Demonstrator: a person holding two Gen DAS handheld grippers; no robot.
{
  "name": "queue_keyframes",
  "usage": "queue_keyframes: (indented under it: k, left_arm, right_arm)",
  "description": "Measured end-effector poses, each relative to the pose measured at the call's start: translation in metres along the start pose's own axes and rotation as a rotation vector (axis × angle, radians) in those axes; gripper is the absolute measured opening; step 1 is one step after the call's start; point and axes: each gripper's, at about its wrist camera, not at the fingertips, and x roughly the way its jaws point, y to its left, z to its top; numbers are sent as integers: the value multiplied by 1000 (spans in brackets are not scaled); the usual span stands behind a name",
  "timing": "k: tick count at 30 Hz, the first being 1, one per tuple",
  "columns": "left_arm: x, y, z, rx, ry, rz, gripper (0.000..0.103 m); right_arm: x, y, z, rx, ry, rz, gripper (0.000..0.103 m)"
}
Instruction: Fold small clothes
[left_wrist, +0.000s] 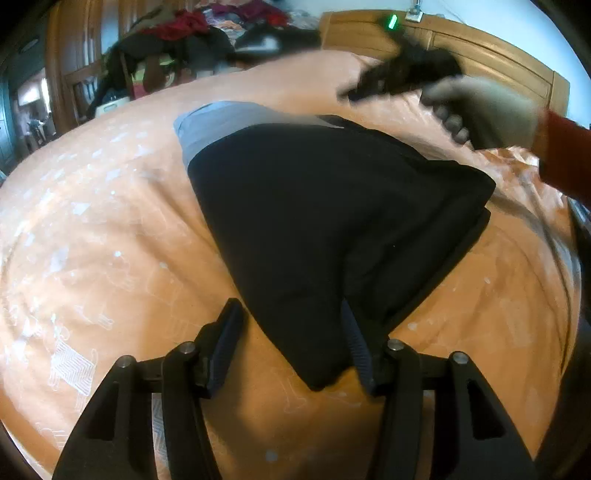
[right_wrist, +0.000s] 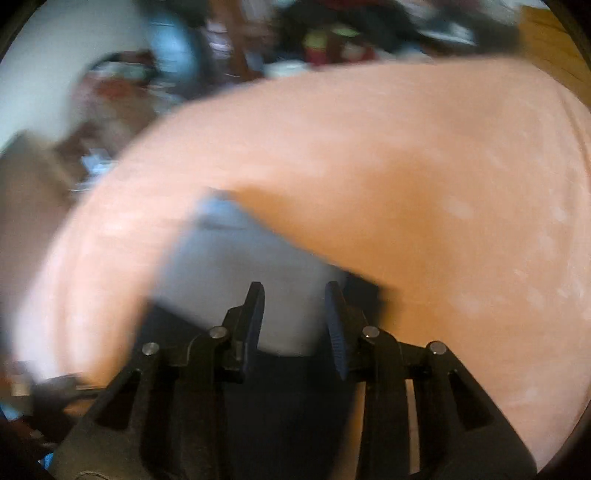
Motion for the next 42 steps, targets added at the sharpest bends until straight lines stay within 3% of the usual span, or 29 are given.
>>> queue_keyframes:
  k: [2,5,6,8,11,15,18,21,24,25,26,28,29,32,36,39,42]
  left_arm:
    - [-1,0,0,2,0,1,57]
    - [-2,-1,-1,0,0,-1,57]
    - [-3,-1,-1,-1,-1,-2,57]
    - [-1,3,1,-3,-3,-4,57]
    - [-4,3,0,-7,-12,-8,57]
    - [-4,6,-2,-16,-16,-22,57]
    - [-4,10,-2,-28,-17,-34,57]
    - [-5,9,-1,-31,-15,-38,58]
    - [-4,11,0,-42,-8,-53,59]
    - [-4,12,1,-44,-6,-58,59]
    - [-4,12,1,-46,-3,-61,60]
    - [-3,15,2,-49,-2,-66,60]
    - [-3,16,2,-51,-3,-69,60]
    - [-4,20,5,-51,-2,-71,61]
    - [-2,25,6,-55,0,-77,61]
    - [-2,24,5,-56,3,-80,62]
    - [0,29,6,-73,9,-103,64]
  right_arm:
    - [27,46,-9,-2,107,296,34]
    - [96,65,-26,124,305,516,36]
    - [124,60,-31,212,367,589,31]
    - [155,46,-30,294,379,599,0]
    - [185,19,-10,393,353,625,0]
    - [204,5,26,346,315,597,0]
    - [221,-9,30,379,305,603,0]
    - [236,-12,24,400,306,544,0]
    - [218,-4,29,358,276,493,0]
    - [201,-3,32,344,241,468,9]
    - [176,-2,32,345,189,491,26]
    - [123,2,29,316,111,552,39]
    - [100,4,21,291,92,553,41]
    - [16,5,-42,232,74,479,42]
    - [-44,-11,-139,287,108,352,41]
    - [-67,-25,-198,365,91,289,37]
    - [-61,-47,-237,508,61,323,20]
